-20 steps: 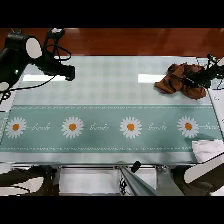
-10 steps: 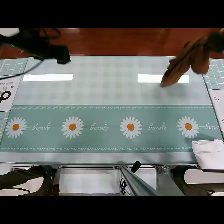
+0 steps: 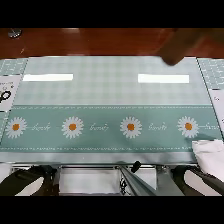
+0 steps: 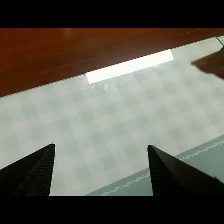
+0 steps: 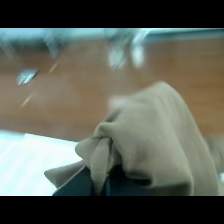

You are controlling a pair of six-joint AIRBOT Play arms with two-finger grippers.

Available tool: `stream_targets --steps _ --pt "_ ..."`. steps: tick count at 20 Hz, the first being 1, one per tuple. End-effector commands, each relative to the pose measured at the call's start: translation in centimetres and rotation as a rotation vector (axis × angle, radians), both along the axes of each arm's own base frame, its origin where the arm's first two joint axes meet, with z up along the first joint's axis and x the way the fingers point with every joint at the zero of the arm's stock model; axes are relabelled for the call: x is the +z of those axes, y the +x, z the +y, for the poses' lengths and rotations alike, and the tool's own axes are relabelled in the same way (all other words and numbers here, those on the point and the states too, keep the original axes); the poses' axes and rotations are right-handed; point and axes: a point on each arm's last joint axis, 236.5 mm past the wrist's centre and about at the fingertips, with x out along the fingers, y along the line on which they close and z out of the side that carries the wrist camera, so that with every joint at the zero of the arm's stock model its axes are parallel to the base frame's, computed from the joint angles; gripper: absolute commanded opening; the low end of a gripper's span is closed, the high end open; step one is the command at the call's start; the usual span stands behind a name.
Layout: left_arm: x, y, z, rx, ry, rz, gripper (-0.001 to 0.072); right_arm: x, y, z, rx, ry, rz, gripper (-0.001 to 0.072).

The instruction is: Fold the shirts.

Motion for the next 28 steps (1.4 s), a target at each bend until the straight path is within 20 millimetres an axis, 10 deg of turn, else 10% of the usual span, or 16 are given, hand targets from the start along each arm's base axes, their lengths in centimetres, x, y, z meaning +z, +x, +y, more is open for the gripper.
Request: stream_targets --steps 1,8,16,17,19,28 --pt "-1.2 -3.4 1.5 0.015 0.045 0.084 0.0708 -4.7 -4.5 5.6 0.191 -0.063 0.214 0.0033" --pt "-8.2 -1.7 3.0 0.083 0.138 0.274 0.0707 -20.1 -7.7 17.9 0.446 -0.359 0.458 0.0032" --pt "-19.0 -0.1 -0.5 0.011 0.086 0.496 0.0707 -40.0 -11.3 14.4 0.322 -0.51 0.819 0.004" --pt "-20.5 0.3 -1.8 -0.01 0.033 0.513 0.0708 -41.3 -11.6 14.2 0.315 -0.511 0.826 0.0127" --pt "-23.4 0.5 -4.3 -0.041 -0.075 0.571 0.0707 -41.9 -11.3 13.5 0.302 -0.542 0.813 0.0455" --pt "-41.6 -10.0 -7.7 -0.101 -0.216 1.059 0.0708 -36.0 -6.6 0.5 -0.104 -0.754 0.699 0.0609"
